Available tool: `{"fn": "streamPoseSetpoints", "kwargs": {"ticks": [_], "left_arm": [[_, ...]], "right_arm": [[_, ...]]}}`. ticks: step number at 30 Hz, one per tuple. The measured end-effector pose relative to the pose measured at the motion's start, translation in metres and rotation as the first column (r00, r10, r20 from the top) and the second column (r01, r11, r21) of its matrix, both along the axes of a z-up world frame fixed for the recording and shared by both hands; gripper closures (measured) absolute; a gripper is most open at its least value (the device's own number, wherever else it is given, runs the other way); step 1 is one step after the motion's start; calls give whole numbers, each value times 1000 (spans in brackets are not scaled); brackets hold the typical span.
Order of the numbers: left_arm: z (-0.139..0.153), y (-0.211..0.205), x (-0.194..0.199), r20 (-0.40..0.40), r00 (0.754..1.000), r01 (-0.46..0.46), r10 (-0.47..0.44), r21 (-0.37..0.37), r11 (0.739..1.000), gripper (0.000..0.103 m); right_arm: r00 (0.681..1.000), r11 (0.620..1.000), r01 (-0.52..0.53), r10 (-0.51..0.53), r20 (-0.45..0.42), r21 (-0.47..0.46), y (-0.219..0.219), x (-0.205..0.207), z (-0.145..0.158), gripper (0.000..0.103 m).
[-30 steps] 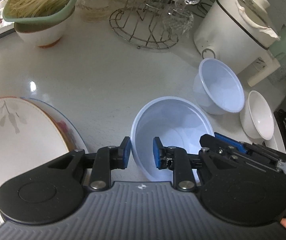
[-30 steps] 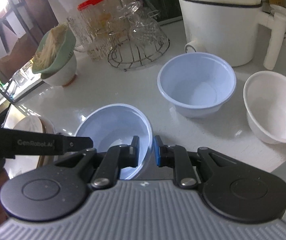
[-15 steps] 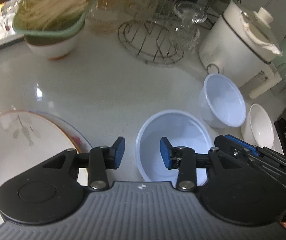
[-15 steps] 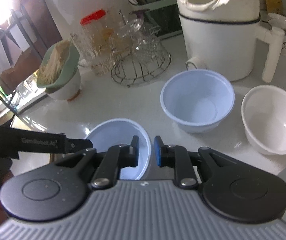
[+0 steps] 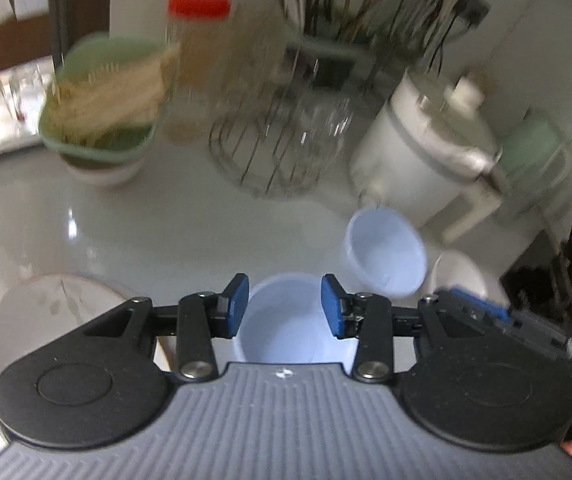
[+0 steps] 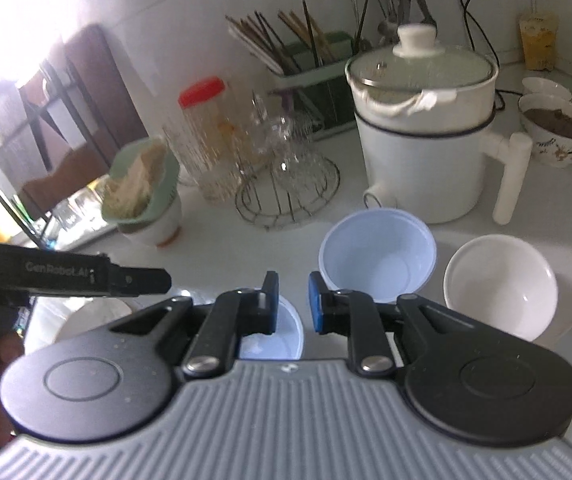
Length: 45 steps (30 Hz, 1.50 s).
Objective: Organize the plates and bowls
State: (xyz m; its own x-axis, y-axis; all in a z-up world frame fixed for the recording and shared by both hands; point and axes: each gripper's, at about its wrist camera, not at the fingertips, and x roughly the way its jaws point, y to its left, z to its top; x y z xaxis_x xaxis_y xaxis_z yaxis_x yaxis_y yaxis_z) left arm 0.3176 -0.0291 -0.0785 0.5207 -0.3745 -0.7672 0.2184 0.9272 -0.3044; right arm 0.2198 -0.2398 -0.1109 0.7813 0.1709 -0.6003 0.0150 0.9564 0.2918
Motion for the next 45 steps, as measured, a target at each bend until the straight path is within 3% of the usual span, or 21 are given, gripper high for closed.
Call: {"fn": "streamPoseSetpoints", "kwargs": {"ticks": [9,19,33,45], "left_arm": [[49,-8,-22,84,996,28,-25,-45,999,57],[71,-10,-54,106,994,36,-35,-9,999,57],[51,-45,-71,78,994,73,-72,-4,997,57],[28,-82,-52,42,994,103,-102,-10,995,52]], "right_arm": [[998,1000,25,-25,64,0,-10,-27,34,83],[990,997,71,-70,119,1,-21,-60,57,83],[989,990,132,-129,76,-39,-48,-82,36,83],[986,984,161,-157,46,-72,-72,-73,18,83]]}}
